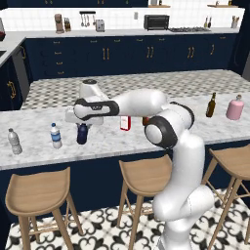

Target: Move the plastic bottles in the middle to the plastics group, and the glass bottles in the middle to the glass group.

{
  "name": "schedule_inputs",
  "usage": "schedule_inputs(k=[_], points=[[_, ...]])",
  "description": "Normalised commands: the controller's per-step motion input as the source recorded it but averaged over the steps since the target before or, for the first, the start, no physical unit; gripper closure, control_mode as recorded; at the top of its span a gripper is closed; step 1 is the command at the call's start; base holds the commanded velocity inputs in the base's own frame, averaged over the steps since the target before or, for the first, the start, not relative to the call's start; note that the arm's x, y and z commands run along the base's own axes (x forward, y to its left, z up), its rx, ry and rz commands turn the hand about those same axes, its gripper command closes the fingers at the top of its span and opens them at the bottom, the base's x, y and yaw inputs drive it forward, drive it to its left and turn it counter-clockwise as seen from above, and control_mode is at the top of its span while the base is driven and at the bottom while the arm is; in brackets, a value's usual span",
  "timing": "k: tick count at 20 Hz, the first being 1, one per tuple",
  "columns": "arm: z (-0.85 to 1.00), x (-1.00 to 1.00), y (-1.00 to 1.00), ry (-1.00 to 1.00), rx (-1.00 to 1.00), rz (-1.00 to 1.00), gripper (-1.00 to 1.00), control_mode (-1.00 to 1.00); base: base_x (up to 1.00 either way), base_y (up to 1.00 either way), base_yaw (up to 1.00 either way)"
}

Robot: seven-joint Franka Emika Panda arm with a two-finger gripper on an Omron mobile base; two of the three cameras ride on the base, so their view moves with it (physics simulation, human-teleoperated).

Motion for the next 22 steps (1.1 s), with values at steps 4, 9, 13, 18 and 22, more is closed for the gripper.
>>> schedule_inputs(k=[4,9,13,18,22], points=[[-0.14,0.47,0.49,-0.04,-0.02,0.07,1.00,-1.00,0.00,0.00,0.00],[-0.13,0.45,0.46,-0.06,-0.02,0.01,1.00,-1.00,0.00,0.00,0.00],[-0.15,0.48,0.04,0.00,-0.01,0.00,1.00,-1.00,0.00,0.00,0.00],[-0.23,0.29,0.03,0.00,0.00,0.00,1.00,-1.00,0.00,0.00,0.00],[-0.31,0.18,0.03,0.00,0.00,0.00,1.00,-1.00,0.00,0.00,0.00]])
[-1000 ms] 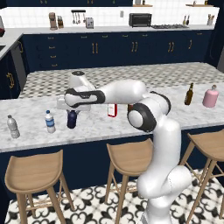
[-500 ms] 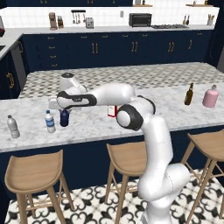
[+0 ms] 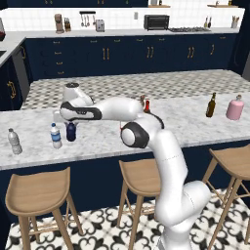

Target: Move the plastic bottles in the middle to the plastics group, and the glass bottles in the middle to the glass group.

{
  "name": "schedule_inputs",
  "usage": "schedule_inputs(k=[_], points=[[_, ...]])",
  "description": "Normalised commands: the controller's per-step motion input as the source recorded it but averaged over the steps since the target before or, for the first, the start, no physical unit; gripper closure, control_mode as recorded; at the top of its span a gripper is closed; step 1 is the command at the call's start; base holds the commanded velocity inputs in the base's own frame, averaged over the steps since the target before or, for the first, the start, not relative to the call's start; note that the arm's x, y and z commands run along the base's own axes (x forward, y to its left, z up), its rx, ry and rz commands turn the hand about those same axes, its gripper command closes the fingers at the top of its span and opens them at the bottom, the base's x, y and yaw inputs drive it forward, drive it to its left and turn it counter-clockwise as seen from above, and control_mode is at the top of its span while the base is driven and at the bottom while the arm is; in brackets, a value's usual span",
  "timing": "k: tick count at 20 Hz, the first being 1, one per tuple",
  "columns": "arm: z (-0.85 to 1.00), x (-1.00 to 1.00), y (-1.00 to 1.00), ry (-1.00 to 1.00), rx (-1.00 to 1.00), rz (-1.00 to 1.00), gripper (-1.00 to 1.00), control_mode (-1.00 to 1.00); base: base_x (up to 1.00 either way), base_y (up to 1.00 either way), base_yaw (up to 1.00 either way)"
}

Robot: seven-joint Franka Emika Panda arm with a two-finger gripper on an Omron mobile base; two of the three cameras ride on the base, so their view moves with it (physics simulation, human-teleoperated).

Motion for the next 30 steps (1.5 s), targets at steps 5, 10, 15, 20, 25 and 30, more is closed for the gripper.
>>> schedule_inputs(k=[5,10,15,20,25,30], points=[[-0.37,0.09,0.05,0.00,0.00,0.00,1.00,-1.00,0.00,0.00,0.00],[-0.32,0.04,-0.02,0.00,0.00,0.00,-1.00,-1.00,0.00,0.00,0.00],[-0.03,-0.06,-0.18,-0.02,0.00,0.00,-1.00,-1.00,0.00,0.00,0.00],[0.22,0.00,-0.03,-0.07,0.05,0.04,-1.00,-1.00,0.00,0.00,0.00],[0.44,-0.09,-0.18,-0.08,0.07,0.11,-1.00,-1.00,0.00,0.00,0.00],[0.33,-0.48,-0.71,-0.11,0.10,0.06,-1.00,-1.00,0.00,0.00,0.00]])
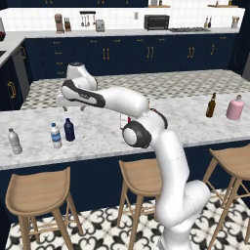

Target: Move the plastic bottles in the middle to the plastics group, and the glass bottles in the middle to the glass group.

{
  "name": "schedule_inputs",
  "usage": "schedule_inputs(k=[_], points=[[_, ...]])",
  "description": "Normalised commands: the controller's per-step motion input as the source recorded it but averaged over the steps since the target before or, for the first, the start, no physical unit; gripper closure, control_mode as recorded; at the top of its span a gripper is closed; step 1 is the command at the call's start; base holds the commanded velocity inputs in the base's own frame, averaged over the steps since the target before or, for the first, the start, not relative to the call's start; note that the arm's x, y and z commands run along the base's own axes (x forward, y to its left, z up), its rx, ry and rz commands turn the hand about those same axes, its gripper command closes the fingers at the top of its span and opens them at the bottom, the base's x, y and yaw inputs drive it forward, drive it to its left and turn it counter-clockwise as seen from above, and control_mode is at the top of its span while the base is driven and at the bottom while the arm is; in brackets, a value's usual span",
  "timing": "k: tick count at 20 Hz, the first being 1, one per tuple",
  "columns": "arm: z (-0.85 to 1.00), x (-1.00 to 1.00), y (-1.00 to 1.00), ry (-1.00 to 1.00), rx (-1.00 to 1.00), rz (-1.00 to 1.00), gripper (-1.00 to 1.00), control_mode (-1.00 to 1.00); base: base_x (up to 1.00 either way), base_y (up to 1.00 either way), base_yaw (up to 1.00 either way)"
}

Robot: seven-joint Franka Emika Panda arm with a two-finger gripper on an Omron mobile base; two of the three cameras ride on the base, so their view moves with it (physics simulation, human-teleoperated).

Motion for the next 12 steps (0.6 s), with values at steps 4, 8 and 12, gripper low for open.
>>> schedule_inputs(k=[4,8,12], points=[[0.10,-0.65,-0.98,-0.13,0.06,0.07,-1.00,-1.00,0.00,0.00,0.00],[0.00,-0.74,-1.00,-0.19,0.04,0.10,-1.00,-1.00,0.00,0.00,0.00],[0.00,-0.68,-1.00,-0.24,0.07,0.10,-1.00,-1.00,0.00,0.00,0.00]])
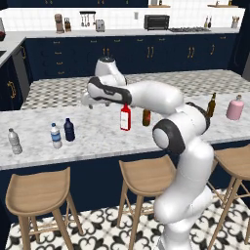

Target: Move the plastic bottles in the middle to the plastics group, and the glass bottles in the middle to the glass group.

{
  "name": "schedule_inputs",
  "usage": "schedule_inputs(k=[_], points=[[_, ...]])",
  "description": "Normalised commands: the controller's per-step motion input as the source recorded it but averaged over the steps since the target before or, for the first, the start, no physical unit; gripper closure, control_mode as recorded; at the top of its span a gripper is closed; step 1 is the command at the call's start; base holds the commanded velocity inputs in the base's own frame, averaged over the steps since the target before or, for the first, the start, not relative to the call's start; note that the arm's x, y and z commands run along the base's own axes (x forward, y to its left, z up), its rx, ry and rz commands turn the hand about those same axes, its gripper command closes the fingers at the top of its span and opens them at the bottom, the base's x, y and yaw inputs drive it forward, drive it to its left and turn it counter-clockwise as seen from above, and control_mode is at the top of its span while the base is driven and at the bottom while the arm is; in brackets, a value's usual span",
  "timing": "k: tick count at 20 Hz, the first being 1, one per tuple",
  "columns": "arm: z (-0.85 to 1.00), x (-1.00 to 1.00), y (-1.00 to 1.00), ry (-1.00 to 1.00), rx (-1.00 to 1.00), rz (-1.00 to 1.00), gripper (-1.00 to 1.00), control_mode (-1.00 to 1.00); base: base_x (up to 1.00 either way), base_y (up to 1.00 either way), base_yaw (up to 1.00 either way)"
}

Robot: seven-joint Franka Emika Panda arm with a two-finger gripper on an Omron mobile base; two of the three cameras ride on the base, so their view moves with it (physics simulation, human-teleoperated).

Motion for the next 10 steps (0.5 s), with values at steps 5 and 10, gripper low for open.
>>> schedule_inputs(k=[5,10], points=[[0.15,-0.16,-0.92,-0.10,0.08,0.03,-1.00,-1.00,0.00,0.00,0.00],[0.28,0.13,-0.67,0.00,0.08,-0.06,-1.00,-1.00,0.00,0.00,0.00]])
